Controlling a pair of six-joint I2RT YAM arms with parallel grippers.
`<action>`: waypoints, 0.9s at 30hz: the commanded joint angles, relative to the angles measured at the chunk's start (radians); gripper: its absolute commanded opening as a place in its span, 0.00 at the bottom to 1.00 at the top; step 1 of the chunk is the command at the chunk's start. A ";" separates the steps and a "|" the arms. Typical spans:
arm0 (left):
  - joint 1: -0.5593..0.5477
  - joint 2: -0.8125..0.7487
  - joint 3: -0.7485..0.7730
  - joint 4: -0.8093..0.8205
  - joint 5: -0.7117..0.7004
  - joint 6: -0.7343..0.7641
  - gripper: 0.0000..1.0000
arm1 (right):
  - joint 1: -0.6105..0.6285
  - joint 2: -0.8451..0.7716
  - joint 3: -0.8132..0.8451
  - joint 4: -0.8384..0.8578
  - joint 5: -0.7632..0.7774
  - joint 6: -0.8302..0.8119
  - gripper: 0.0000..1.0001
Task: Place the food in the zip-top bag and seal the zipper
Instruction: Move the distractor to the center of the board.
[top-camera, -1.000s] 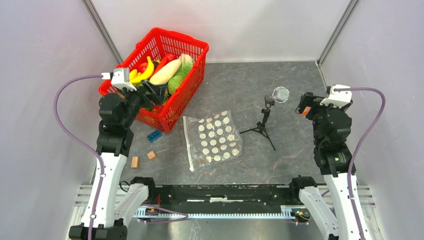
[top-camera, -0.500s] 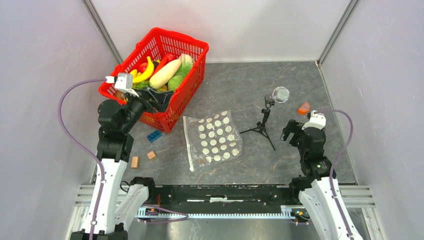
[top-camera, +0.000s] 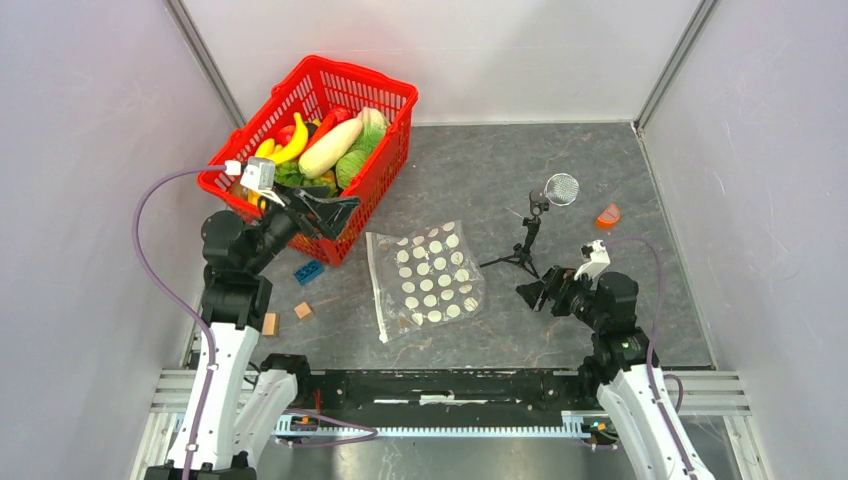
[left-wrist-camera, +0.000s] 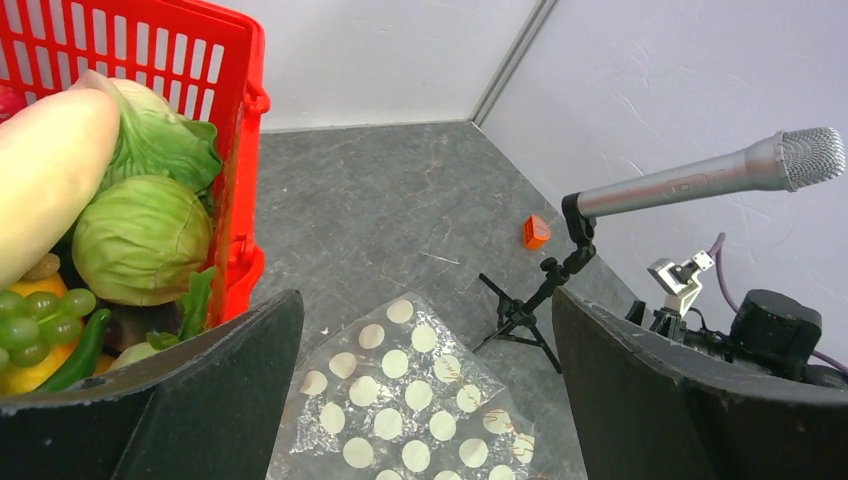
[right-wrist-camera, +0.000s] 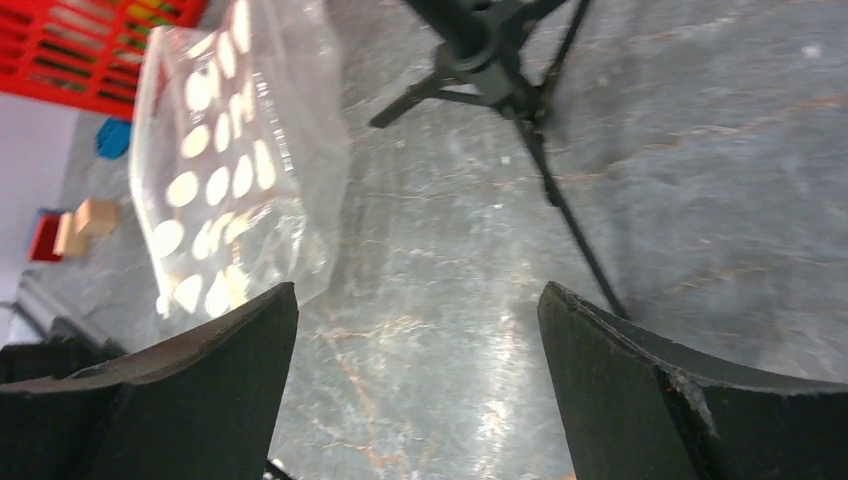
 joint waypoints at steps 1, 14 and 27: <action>0.005 -0.003 -0.007 0.073 0.044 -0.027 1.00 | 0.031 -0.006 -0.028 0.134 -0.162 0.037 0.93; 0.005 0.006 -0.023 0.072 0.050 -0.050 1.00 | 0.275 0.250 -0.170 0.625 0.146 0.121 0.96; 0.005 -0.016 0.010 -0.017 0.030 0.004 1.00 | 0.402 0.634 -0.224 1.160 0.641 0.121 0.92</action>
